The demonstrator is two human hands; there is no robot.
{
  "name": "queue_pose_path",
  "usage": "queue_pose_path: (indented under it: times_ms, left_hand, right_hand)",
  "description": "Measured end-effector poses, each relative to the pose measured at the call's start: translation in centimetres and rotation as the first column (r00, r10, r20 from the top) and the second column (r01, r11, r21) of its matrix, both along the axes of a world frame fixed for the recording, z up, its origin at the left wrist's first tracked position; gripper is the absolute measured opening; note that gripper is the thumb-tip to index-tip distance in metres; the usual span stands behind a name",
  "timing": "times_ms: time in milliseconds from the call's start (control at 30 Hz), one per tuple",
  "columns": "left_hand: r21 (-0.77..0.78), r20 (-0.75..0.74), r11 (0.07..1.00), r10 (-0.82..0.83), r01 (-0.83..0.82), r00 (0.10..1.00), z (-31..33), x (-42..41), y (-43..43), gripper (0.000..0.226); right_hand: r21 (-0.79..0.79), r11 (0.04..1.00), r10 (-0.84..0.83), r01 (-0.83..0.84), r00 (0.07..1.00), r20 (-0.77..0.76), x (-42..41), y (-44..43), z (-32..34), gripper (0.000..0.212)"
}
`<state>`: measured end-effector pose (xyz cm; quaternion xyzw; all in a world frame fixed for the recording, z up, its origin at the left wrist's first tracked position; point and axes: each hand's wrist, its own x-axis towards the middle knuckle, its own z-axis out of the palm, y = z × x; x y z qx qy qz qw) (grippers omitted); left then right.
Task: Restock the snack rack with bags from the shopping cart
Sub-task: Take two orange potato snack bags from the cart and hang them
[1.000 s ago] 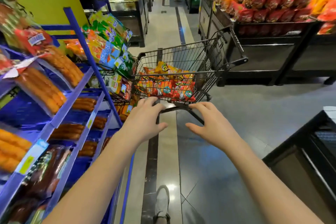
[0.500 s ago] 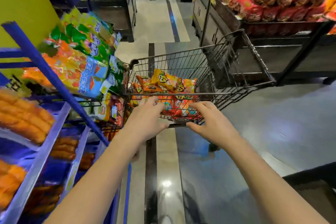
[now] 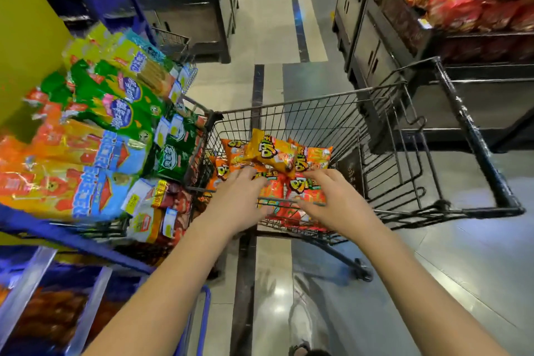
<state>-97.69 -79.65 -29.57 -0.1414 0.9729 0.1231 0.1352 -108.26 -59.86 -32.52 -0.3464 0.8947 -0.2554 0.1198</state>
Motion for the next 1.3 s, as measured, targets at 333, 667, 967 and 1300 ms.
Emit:
queue_pose_path:
  times_ms: [333, 667, 967, 1300]
  left_hand:
    - [0.046, 0.046, 0.997, 0.059, -0.061, 0.997, -2.0, -8.6, -4.2, 0.063]
    - [0.098, 0.128, 0.995, 0.014, -0.027, 0.992, -5.5, -16.4, -10.6, 0.065]
    - [0.181, 0.195, 0.983, -0.046, 0.011, 0.98, -9.2, -22.3, -15.0, 0.064]
    - [0.297, 0.267, 0.945, 0.059, -0.14, 0.962, -14.1, -25.0, -14.7, 0.062]
  right_hand:
    - [0.07, 0.997, 0.038, -0.042, 0.997, 0.063, -10.1, -4.3, -1.6, 0.069]
    - [0.169, 0.986, -0.025, -0.001, 0.989, 0.149, -17.5, -9.6, -5.2, 0.069]
    - [0.216, 0.974, -0.111, 0.065, 0.972, 0.208, -22.4, -13.6, -7.6, 0.067]
    - [0.233, 0.972, -0.089, 0.016, 0.948, 0.304, -26.9, -13.9, -12.4, 0.065]
